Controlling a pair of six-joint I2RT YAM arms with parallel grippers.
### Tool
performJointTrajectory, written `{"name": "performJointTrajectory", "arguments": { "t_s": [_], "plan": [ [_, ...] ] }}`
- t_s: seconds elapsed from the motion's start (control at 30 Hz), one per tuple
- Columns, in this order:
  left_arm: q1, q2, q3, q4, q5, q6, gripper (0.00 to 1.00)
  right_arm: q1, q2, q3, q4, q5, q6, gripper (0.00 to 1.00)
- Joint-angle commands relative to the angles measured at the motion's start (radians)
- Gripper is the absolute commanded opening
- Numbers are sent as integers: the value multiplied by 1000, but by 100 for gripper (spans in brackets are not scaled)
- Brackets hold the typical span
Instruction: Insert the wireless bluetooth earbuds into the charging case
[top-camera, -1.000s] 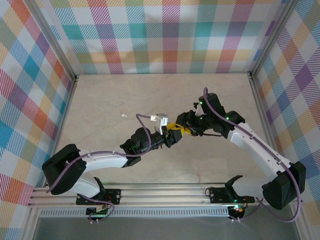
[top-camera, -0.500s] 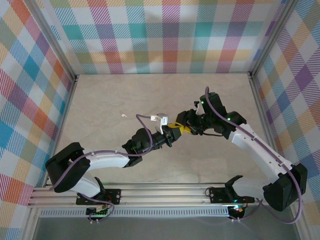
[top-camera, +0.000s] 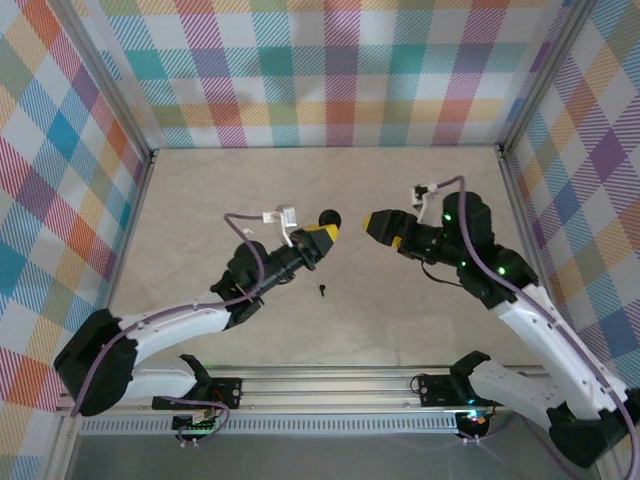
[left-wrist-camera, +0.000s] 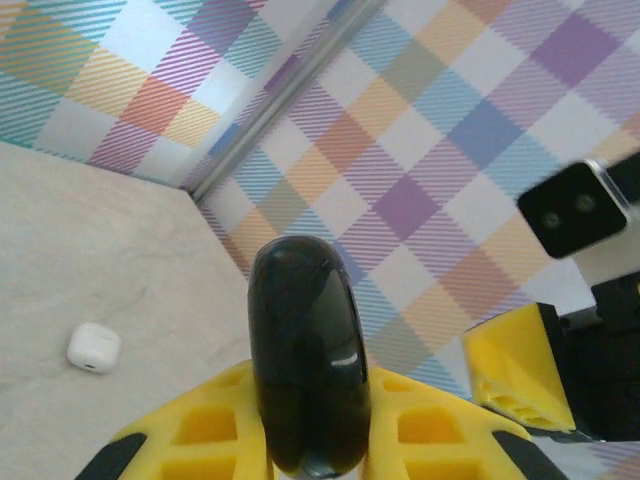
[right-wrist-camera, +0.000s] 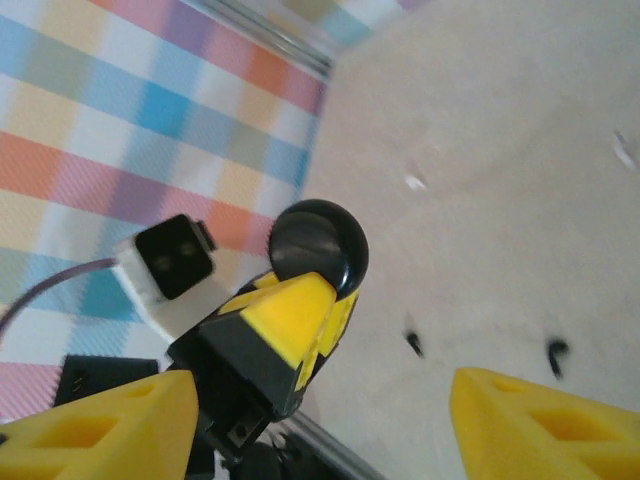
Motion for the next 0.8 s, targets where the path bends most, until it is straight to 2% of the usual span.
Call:
{"name": "performJointTrajectory", "arguments": {
  "t_s": [0.0, 0.07, 0.13, 0.23, 0.37, 0.47, 0.57, 0.63, 0.77],
  "plan": [
    [46, -81, 103, -171, 188, -56, 0, -7, 6, -51, 234, -3, -51, 63],
    [62, -110, 138, -235, 208, -43, 0, -9, 58, -27, 280, -71, -71, 63],
    [83, -110, 147, -213, 217, -66, 0, -10, 120, 5, 310, -138, -77, 63],
    [141, -45, 207, -152, 292, -132, 0, -13, 177, 53, 326, -258, -120, 62],
    [171, 92, 328, -29, 398, -223, 0, -18, 131, -29, 407, -264, -130, 60],
    [173, 207, 410, 62, 456, -297, 0, -59, 97, -69, 424, -255, -105, 57],
    [174, 311, 440, 217, 470, -387, 0, -133, 104, -87, 524, -349, -27, 48],
    [176, 358, 446, 281, 474, -421, 0, -188, 122, -53, 540, -418, 6, 45],
    [176, 375, 421, 310, 463, -422, 0, -236, 131, -17, 474, -362, 18, 47]
  ]
}}
